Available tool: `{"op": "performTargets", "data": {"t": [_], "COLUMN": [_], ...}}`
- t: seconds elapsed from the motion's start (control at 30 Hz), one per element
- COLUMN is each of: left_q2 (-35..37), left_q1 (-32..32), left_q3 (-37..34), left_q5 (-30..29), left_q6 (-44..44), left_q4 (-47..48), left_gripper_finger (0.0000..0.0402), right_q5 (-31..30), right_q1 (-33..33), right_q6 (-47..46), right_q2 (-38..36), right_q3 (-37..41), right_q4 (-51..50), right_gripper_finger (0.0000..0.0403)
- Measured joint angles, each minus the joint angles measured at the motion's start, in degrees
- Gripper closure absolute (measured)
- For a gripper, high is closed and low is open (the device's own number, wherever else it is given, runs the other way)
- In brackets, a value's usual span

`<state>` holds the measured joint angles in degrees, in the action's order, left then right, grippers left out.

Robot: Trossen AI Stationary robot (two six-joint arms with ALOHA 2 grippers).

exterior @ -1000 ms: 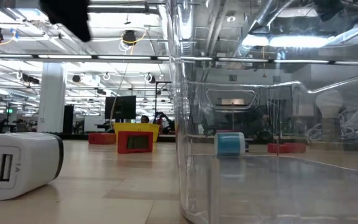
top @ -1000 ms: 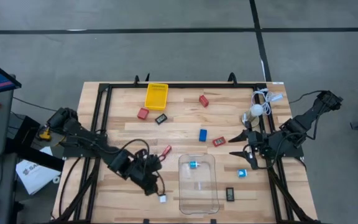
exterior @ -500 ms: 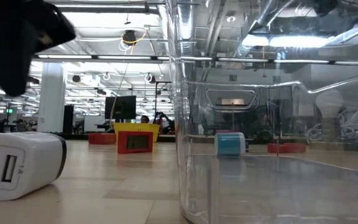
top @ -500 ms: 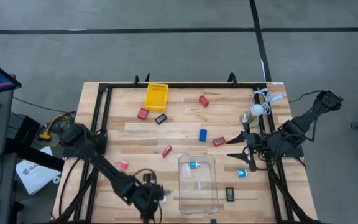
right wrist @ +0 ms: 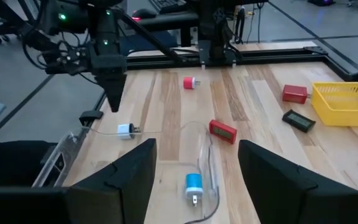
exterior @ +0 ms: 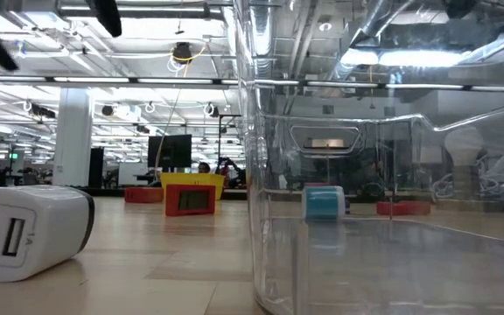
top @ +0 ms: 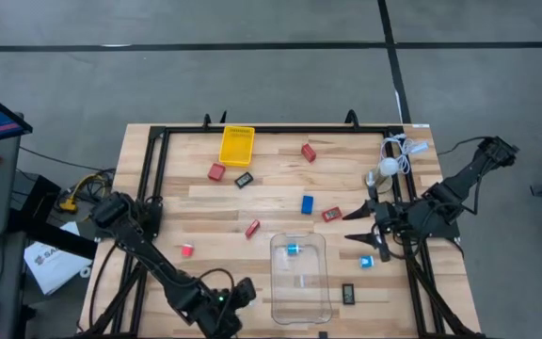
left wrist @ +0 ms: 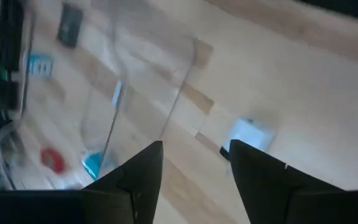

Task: Pick & Place Office items
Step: Put the white power adapter into the clear bin

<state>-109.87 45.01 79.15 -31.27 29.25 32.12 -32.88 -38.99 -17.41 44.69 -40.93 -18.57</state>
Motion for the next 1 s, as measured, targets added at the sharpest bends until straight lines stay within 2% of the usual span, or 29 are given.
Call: {"op": "performTargets", "data": {"t": [0.13, 0.33, 0.5, 0.7, 0.83, 1.0], "left_q2": [-0.1, -0.1, -0.1, -0.1, -0.1, -0.1], "left_q1": [-1.2, -2.2, -2.3, -3.4, -5.1, -6.7], "left_q3": [0.0, 0.0, 0.0, 5.0, 8.8, 9.9], "left_q5": [-0.1, 3.9, 4.6, 8.4, 13.7, 20.5], "left_q6": [9.8, 15.4, 15.5, 12.0, 7.0, 5.1], "left_q4": [-0.7, -4.7, -4.7, 4.4, 9.3, 12.4], "left_gripper_finger": [0.0194, 0.0172, 0.0166, 0.0166, 0.0166, 0.0167], "right_q5": [-0.1, -0.5, -0.6, -0.6, -1.7, -2.3], "right_q1": [-1.0, -1.5, -1.5, -1.5, -1.5, -1.9], "right_q6": [0.0, -0.1, -0.1, 0.0, 0.7, 1.4], "right_q2": [0.0, 0.0, 0.0, 0.0, 0.0, 0.0], "right_q3": [0.0, 0.0, 0.0, 0.0, 0.0, 0.0], "right_q4": [0.8, 1.0, 0.9, 0.9, 0.9, 0.9], "right_gripper_finger": [0.0181, 0.0181, 0.0181, 0.0181, 0.0181, 0.0181]}}
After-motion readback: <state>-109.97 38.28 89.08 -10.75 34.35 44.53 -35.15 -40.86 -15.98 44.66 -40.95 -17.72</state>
